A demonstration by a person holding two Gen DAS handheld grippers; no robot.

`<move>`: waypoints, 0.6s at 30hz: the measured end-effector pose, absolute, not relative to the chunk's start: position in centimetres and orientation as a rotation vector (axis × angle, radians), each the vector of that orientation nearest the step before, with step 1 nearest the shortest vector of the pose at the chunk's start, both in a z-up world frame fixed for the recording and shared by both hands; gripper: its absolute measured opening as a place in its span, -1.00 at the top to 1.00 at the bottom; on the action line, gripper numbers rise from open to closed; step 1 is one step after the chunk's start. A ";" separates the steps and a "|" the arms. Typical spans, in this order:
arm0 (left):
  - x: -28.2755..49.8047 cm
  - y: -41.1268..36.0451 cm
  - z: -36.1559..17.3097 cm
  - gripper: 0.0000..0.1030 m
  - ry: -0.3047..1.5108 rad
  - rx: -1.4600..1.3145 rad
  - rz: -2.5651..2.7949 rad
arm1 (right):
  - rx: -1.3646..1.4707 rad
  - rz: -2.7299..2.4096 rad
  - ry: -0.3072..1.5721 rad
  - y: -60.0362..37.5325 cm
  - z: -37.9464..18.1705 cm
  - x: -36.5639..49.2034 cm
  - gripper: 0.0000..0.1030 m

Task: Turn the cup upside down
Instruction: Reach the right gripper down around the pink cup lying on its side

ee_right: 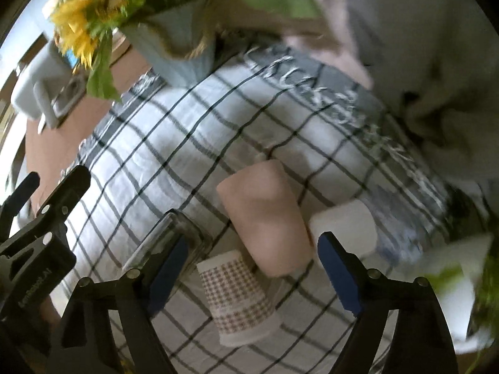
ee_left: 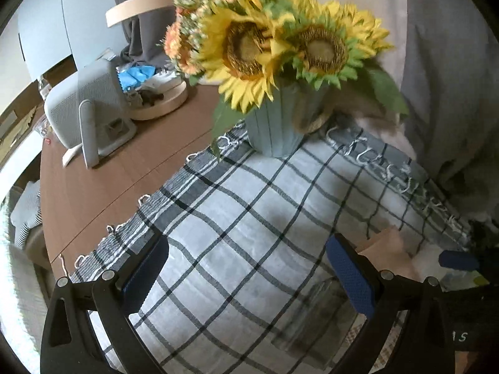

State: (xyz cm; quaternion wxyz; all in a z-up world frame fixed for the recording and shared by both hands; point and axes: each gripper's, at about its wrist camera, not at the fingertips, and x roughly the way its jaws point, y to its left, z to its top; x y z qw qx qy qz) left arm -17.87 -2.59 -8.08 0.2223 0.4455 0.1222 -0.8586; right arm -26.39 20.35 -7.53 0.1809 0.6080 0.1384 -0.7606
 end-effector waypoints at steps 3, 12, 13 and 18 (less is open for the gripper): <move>-18.5 -2.3 -8.7 -1.00 0.303 1.244 -2.352 | 1.739 -2.089 0.446 19.6 -8.8 -27.7 -0.53; -20.0 -2.5 -9.9 -1.00 0.289 1.272 -2.297 | 1.827 -1.985 0.439 19.7 -12.1 -30.6 -0.46; -20.1 -2.4 -10.0 -1.00 0.288 1.275 -2.297 | 1.830 -1.979 0.442 19.7 -12.3 -30.7 -0.46; -20.8 -2.3 -10.3 -1.00 0.279 1.279 -2.301 | 1.862 -1.934 0.407 19.7 -13.8 -32.1 -0.38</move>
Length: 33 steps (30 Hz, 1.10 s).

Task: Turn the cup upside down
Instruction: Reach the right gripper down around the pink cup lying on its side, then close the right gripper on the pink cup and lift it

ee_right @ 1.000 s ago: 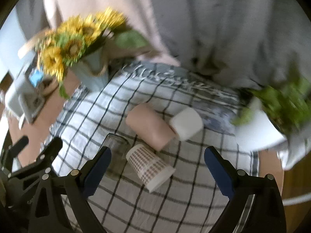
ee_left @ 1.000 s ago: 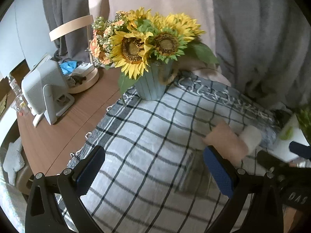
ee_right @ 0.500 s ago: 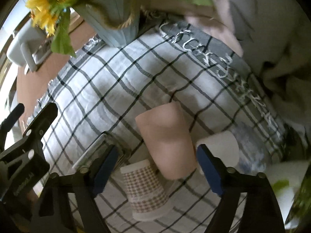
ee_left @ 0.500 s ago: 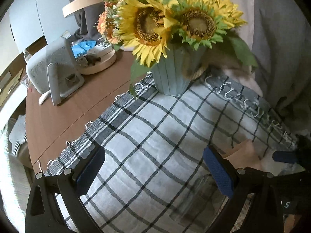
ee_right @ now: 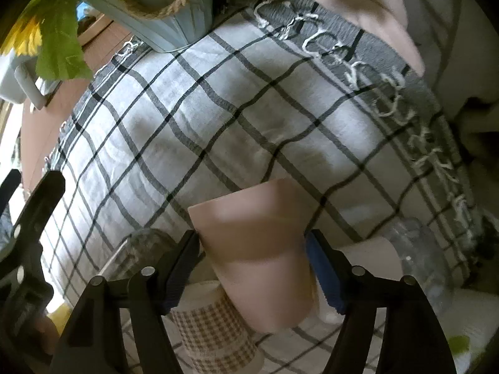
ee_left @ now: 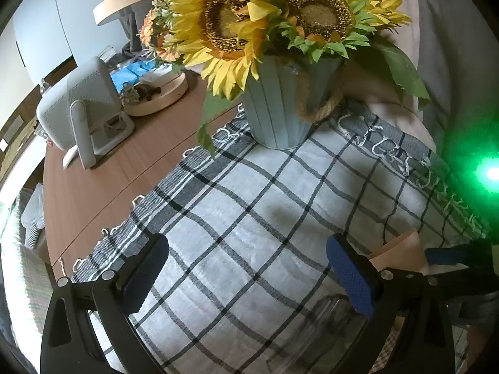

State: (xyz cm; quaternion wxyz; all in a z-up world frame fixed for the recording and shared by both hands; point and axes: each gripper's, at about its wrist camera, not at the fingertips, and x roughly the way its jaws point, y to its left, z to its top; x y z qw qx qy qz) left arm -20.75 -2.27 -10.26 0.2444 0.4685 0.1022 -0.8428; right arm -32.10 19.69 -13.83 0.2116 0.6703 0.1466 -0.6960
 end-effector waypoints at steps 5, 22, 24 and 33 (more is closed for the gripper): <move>-21.1 -2.6 -11.1 -1.00 0.266 1.309 -2.275 | 1.854 -1.911 0.421 19.1 -14.3 -32.8 -0.42; -20.3 -3.6 -10.3 -1.00 0.283 1.287 -2.321 | 1.911 -2.011 0.344 18.1 -12.4 -33.8 -0.41; -20.0 -3.9 -9.8 -1.00 0.296 1.270 -2.335 | 1.888 -2.039 0.352 17.9 -11.1 -33.6 -0.39; -16.9 -4.2 -5.5 -1.00 0.229 1.143 -2.482 | 1.744 -2.229 0.304 17.2 -4.6 -27.7 -0.37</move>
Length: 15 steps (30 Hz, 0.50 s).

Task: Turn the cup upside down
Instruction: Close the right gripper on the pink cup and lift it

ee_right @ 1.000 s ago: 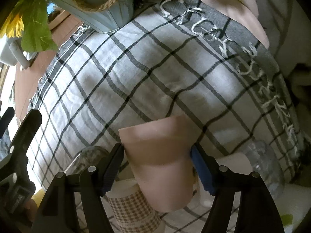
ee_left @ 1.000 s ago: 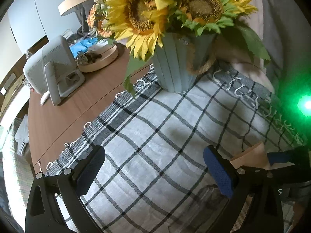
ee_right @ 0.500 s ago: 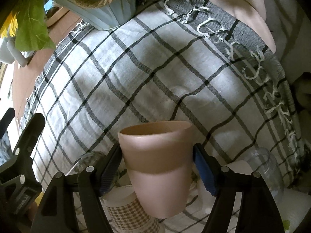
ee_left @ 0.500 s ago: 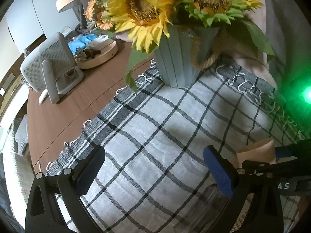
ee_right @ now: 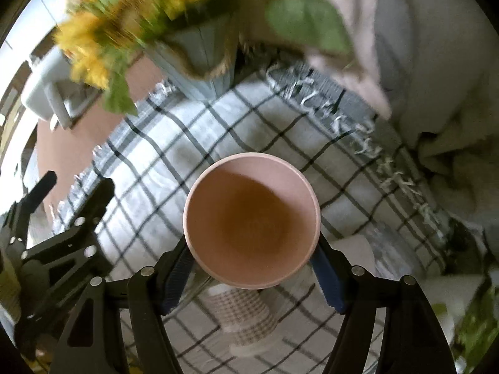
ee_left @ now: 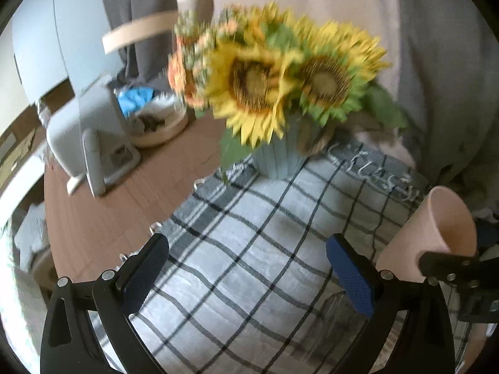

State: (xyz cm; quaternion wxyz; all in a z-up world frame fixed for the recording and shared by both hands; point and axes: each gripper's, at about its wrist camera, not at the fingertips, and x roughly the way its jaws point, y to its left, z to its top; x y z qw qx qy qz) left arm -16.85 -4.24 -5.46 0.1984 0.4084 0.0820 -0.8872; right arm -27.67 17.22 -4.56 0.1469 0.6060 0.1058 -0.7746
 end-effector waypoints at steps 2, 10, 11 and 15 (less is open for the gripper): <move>-15.6 -4.1 -4.2 -1.00 0.199 1.105 -2.538 | 1.697 -2.284 0.268 17.3 -2.3 -25.6 -0.37; -9.6 -3.4 -0.5 -1.00 0.068 0.959 -2.738 | 1.637 -2.410 0.121 15.8 1.8 -16.1 -0.37; -9.2 -3.3 -0.5 -1.00 0.054 0.963 -2.751 | 1.641 -2.415 0.093 15.8 1.7 -15.2 -0.37; -7.3 -3.2 -0.8 -1.00 -0.005 1.001 -2.804 | 1.697 -2.417 -0.065 15.9 0.5 -11.4 -0.37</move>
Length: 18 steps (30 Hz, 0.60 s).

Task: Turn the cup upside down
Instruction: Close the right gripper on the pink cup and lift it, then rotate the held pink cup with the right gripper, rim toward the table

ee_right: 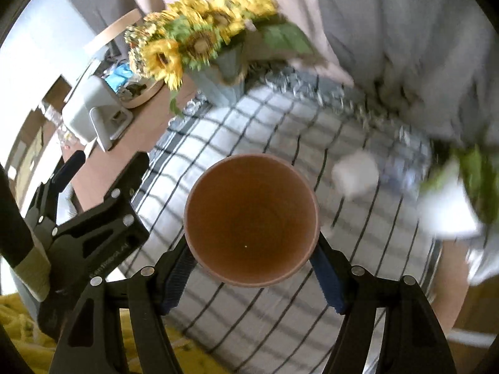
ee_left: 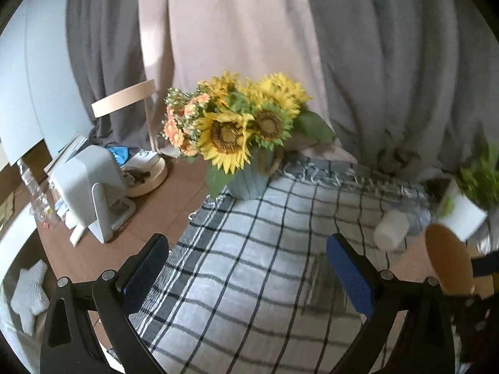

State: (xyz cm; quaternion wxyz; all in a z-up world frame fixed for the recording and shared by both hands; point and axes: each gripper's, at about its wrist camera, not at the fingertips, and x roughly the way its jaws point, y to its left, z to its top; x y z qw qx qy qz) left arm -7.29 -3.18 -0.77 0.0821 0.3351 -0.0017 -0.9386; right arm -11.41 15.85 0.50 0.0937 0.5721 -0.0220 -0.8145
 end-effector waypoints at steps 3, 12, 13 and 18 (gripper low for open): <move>-6.0 -2.8 -1.6 -1.00 -0.066 1.030 -2.843 | 1.777 -2.378 -0.197 15.8 -1.0 -8.7 -0.37; -5.1 -2.4 -7.2 -1.00 -0.108 1.322 -2.864 | 2.096 -2.196 -0.449 14.6 -7.6 -3.7 -0.38; -5.0 -2.5 -7.7 -1.00 -0.126 1.335 -2.858 | 2.126 -2.172 -0.477 14.4 -8.3 -3.4 -0.38; -5.1 -3.5 -10.0 -1.00 -0.148 1.408 -2.806 | 2.259 -2.056 -0.499 13.3 -11.4 -2.9 -0.38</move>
